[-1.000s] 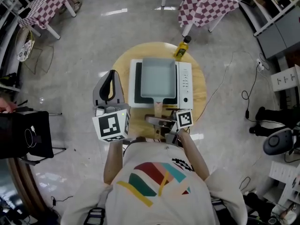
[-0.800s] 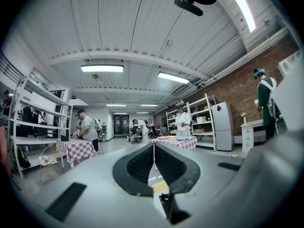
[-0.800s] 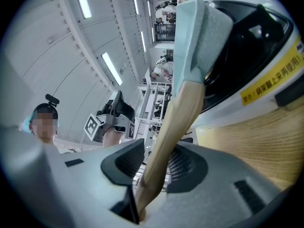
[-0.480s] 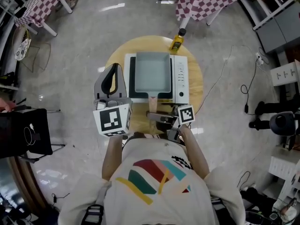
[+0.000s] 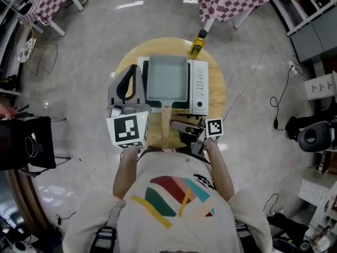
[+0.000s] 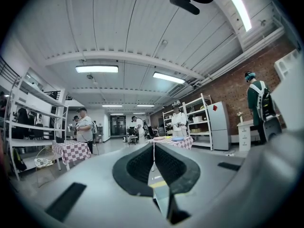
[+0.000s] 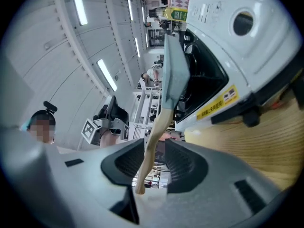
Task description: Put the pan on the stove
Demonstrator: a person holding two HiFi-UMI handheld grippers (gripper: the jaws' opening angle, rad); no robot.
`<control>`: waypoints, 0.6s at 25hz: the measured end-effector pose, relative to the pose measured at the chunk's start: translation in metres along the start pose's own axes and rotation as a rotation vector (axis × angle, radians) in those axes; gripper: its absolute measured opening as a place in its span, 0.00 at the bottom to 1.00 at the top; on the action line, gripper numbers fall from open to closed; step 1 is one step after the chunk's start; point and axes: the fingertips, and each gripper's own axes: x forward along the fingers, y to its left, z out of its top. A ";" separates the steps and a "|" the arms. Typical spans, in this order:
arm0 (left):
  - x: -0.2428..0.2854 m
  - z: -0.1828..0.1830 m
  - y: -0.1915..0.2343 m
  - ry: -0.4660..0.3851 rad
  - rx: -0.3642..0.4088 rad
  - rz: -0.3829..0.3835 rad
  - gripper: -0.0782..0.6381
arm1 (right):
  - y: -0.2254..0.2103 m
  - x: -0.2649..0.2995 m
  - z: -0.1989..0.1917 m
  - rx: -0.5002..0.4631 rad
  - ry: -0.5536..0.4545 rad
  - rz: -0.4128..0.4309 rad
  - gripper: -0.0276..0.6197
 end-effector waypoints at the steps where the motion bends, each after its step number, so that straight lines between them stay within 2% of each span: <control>1: 0.001 0.001 -0.003 0.001 -0.001 -0.003 0.12 | -0.003 -0.006 0.002 -0.005 -0.006 -0.023 0.20; 3: 0.003 0.001 -0.008 -0.005 0.001 -0.013 0.12 | -0.008 -0.016 0.007 -0.046 -0.008 -0.085 0.20; 6: 0.007 0.002 -0.012 -0.011 0.007 -0.018 0.12 | -0.006 -0.028 0.017 -0.157 -0.025 -0.191 0.20; 9: 0.007 0.001 -0.014 -0.018 0.023 -0.016 0.12 | -0.011 -0.048 0.032 -0.262 -0.050 -0.373 0.20; 11: 0.007 0.005 -0.015 -0.031 0.032 -0.015 0.12 | -0.005 -0.061 0.051 -0.386 -0.066 -0.511 0.20; 15: 0.009 0.012 -0.018 -0.025 0.034 -0.028 0.12 | 0.034 -0.081 0.111 -0.708 -0.136 -0.787 0.20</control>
